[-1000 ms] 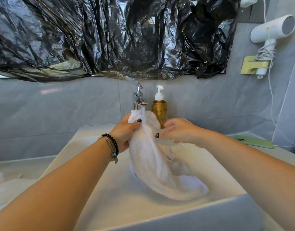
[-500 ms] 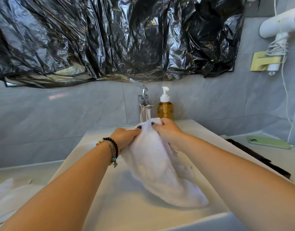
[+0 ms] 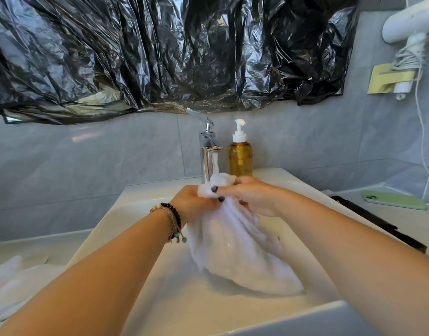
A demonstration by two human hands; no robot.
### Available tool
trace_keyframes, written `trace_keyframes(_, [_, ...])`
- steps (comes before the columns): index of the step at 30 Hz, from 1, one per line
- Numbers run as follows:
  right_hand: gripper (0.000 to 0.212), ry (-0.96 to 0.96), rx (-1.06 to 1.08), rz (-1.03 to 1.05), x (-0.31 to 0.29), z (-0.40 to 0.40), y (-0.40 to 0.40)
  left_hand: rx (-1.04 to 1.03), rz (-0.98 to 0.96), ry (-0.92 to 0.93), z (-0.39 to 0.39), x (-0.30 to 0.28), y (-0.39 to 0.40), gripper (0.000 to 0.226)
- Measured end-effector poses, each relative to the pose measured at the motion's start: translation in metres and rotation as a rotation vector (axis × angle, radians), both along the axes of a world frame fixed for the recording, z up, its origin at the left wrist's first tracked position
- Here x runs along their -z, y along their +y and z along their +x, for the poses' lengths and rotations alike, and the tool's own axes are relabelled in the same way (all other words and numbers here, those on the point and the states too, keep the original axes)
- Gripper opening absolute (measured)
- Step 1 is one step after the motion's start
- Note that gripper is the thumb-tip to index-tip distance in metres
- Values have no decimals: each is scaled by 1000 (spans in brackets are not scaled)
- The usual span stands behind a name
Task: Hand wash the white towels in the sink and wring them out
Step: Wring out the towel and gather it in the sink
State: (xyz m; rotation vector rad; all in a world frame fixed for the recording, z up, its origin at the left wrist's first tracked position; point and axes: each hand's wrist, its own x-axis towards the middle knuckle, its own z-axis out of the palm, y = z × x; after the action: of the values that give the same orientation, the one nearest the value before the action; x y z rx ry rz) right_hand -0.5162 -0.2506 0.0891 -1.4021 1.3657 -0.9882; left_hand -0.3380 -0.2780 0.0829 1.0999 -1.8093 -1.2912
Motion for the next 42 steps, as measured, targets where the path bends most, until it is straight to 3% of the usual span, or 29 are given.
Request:
trace_keyframes(2, [75, 89, -90, 80, 1, -13, 2, 1, -5, 20, -1, 2, 2, 42])
trace_keyframes(6, [21, 316, -140, 113, -15, -26, 19, 47, -7, 46, 1, -4, 5, 32])
trace_keyframes(10, [21, 275, 53, 8, -31, -41, 31, 15, 13, 81, 1, -17, 5, 44])
trace_keyframes(12, [22, 197, 160, -69, -32, -45, 33, -18, 43, 83, 0, -19, 5, 47])
trace_keyframes(16, [7, -97, 229, -108, -24, -27, 29, 58, 118, -22, 5, -16, 7, 73])
trace_keyframes(20, [8, -338, 344, -127, -17, -17, 23, 162, 216, -55, 10, -13, 13, 54])
trace_keyframes(23, [19, -438, 519, -126, -16, -25, 18, 214, 342, 64, 9, -11, 15, 46])
trace_keyframes(25, [18, -548, 510, -136, -16, -28, 17, 268, 368, 61, 3, -9, 22, 42])
trace_keyframes(28, [10, -709, 297, -120, -16, -20, 20, 264, 246, -107, -11, -5, 31, 57])
trace_keyframes(30, [19, -641, 198, -90, -13, -14, 20, 131, 206, -72, -17, -2, 28, 54])
trace_keyframes(32, [13, -391, 281, -77, -10, -12, 18, -10, 198, 12, -18, -1, 21, 42])
trace_keyframes(35, [31, -164, 420, 7, -5, -13, 19, -175, 170, 151, -12, -1, 7, 27])
trace_keyframes(38, [46, -109, 168, 115, -6, -1, 25, -195, 180, 329, -3, -5, 0, 30])
trace_keyframes(40, [42, 65, 7, 121, -4, 7, 27, -162, 199, 411, 2, -7, 0, 30])
trace_keyframes(42, [31, 300, -23, 61, -2, 9, 27, -185, 198, 462, 3, -8, -1, 30])
